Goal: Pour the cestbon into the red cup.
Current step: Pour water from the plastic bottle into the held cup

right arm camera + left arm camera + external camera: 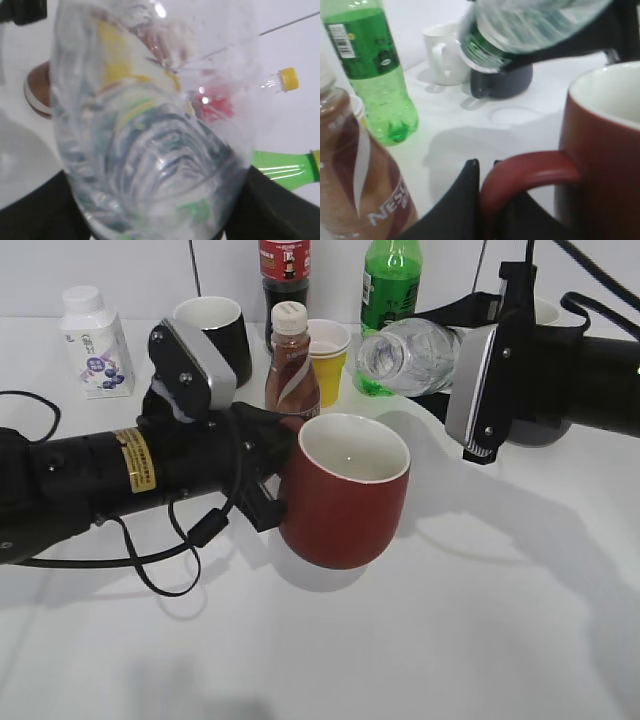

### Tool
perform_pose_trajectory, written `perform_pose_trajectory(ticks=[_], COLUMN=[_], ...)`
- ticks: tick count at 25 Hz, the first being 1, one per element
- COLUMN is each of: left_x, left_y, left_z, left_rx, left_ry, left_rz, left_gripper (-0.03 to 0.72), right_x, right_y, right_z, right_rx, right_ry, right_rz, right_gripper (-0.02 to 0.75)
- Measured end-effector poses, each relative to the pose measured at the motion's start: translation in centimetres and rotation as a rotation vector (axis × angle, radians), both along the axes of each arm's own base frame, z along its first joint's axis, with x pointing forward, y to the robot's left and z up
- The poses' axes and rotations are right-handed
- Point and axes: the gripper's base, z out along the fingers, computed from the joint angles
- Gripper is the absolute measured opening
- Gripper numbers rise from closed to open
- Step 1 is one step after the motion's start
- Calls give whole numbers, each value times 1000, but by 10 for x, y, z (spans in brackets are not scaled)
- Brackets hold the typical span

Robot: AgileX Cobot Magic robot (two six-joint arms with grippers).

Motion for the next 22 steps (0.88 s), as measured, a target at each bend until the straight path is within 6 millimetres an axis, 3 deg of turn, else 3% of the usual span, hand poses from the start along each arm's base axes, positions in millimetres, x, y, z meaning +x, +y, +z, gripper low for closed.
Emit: perform_pose_trajectory(ticks=[22], left_x=[0], left_y=[1], left_z=[4], left_rx=[13], left_ry=[-3], left_rz=[11], left_gripper=[41], right_x=[1], right_y=[-1], right_z=[1], right_rx=[-182], right_ry=[-226], right_rz=[46], right_gripper=[480])
